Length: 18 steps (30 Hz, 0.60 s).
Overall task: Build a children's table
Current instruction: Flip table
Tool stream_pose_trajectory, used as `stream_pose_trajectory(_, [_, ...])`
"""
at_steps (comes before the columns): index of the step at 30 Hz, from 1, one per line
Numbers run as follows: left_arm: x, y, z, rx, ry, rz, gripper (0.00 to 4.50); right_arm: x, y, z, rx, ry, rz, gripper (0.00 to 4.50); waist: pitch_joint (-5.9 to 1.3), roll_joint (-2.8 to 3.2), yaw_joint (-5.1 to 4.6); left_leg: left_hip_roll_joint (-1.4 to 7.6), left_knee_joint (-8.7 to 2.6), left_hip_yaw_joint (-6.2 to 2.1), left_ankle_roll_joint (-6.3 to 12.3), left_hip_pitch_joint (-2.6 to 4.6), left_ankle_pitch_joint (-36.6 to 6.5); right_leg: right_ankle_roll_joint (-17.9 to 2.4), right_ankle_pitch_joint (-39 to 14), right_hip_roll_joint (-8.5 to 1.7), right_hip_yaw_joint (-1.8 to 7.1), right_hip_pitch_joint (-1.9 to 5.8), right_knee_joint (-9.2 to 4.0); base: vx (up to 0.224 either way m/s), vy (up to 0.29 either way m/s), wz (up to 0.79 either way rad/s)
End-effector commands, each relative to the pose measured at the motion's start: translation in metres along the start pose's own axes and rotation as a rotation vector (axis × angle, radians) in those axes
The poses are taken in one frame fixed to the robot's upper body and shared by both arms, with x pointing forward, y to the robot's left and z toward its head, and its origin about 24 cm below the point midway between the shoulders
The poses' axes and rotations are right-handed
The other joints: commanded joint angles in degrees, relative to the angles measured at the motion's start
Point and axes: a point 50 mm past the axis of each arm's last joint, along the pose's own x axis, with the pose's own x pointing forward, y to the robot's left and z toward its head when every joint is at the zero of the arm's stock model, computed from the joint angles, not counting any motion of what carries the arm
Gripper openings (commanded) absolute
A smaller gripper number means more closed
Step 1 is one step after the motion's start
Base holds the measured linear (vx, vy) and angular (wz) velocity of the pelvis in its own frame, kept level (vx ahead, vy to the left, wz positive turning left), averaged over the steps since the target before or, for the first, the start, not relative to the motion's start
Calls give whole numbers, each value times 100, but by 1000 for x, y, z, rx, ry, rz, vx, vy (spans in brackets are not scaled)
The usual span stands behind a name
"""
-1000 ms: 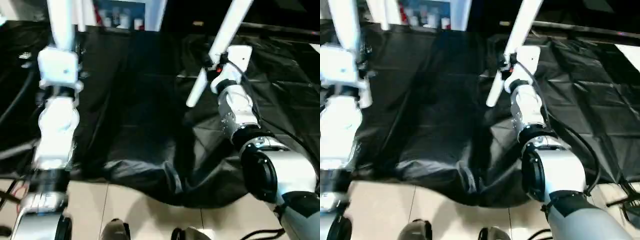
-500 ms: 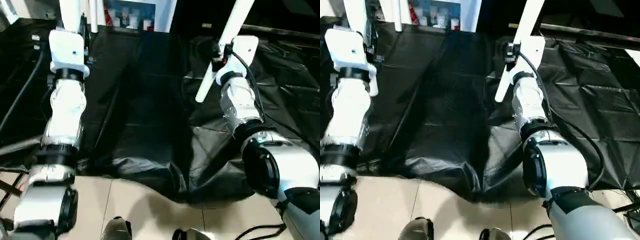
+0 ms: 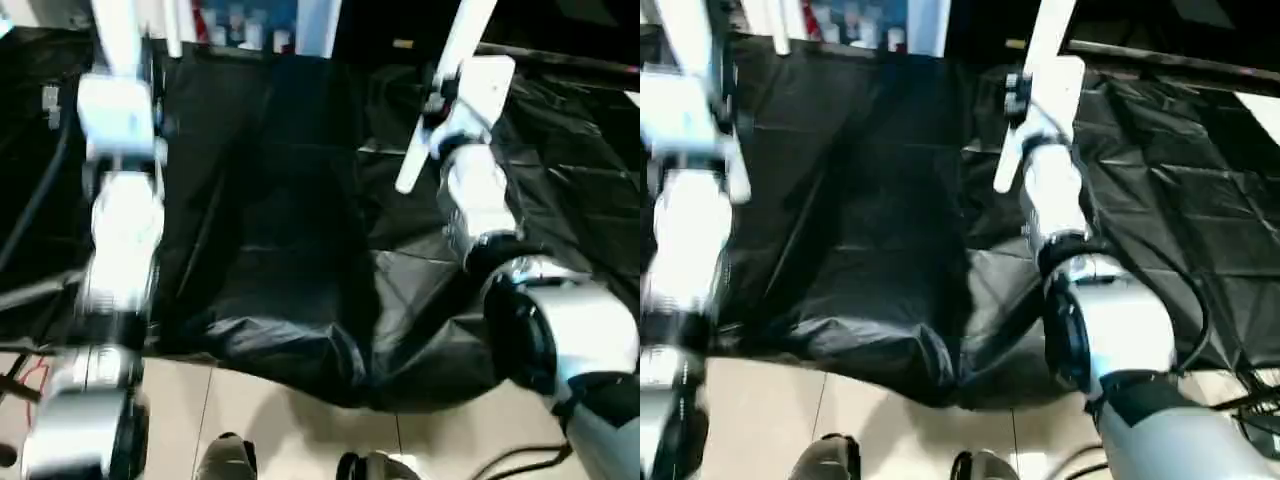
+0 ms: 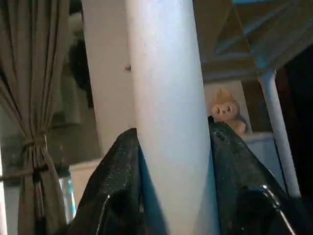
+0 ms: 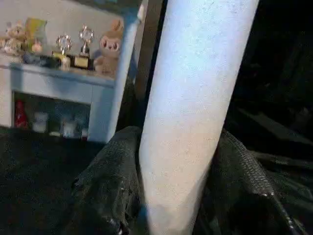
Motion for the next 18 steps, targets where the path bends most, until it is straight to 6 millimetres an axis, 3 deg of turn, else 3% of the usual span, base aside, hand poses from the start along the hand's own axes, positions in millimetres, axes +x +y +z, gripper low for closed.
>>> stream_pose_trajectory(1, [-17,-10,1,72,-20,-134,165,7,4,31,-166,-213,120,168,-727,22,39,81,-159,31,871,370,1293,-1418,2193,-276,218,538,-64,0,0,0])
stream_pose_trajectory(6, [-37,-8,-3,95,6,-109,165,0,12,29,-258,-263,182,168,-694,14,0,77,-179,37,821,357,1045,-1302,2014,-263,232,535,-86,0,0,0])
stream_pose_trajectory(7, [-42,-8,-4,97,16,-102,165,-1,15,30,-284,-285,201,168,-662,19,-34,75,-206,45,784,348,737,-1260,1709,-267,244,536,-129,0,0,0])
stream_pose_trajectory(8, [-48,-9,-5,101,25,-101,165,-1,17,33,-311,-312,217,168,-591,0,-60,118,-268,57,622,368,106,-1185,892,-294,260,514,-229,0,0,0])
stream_pose_trajectory(10, [-52,-11,-6,100,35,-101,165,-1,20,35,-326,-331,233,168,-557,8,-67,149,-327,52,358,400,-510,-1062,97,-318,271,501,-312,-66,-6,-2])
stream_pose_trajectory(12, [-54,-13,-6,97,44,-101,165,-1,23,38,-351,-355,250,168,-535,23,-82,159,-356,56,125,436,-933,-960,-403,-305,275,451,-377,-71,-4,-2])
stream_pose_trajectory(13, [-55,-15,-6,92,52,-104,165,-1,25,38,-358,-360,258,168,-527,-8,-94,157,-371,61,3,424,-1127,-874,-704,-307,278,455,-405,-73,-8,-3])
stream_pose_trajectory(14, [-55,-16,-6,91,54,-107,165,-1,26,38,-356,-358,258,168,-514,0,-97,159,-381,66,-112,447,-1356,-779,-1028,-308,285,418,-452,-73,-8,-3])
stream_pose_trajectory(18, [-59,-25,-8,70,75,-174,165,-3,20,31,-302,-312,198,168,-516,-19,-99,155,-399,54,-261,468,-1701,-645,-1454,-303,288,361,-513,-68,-2,-1])
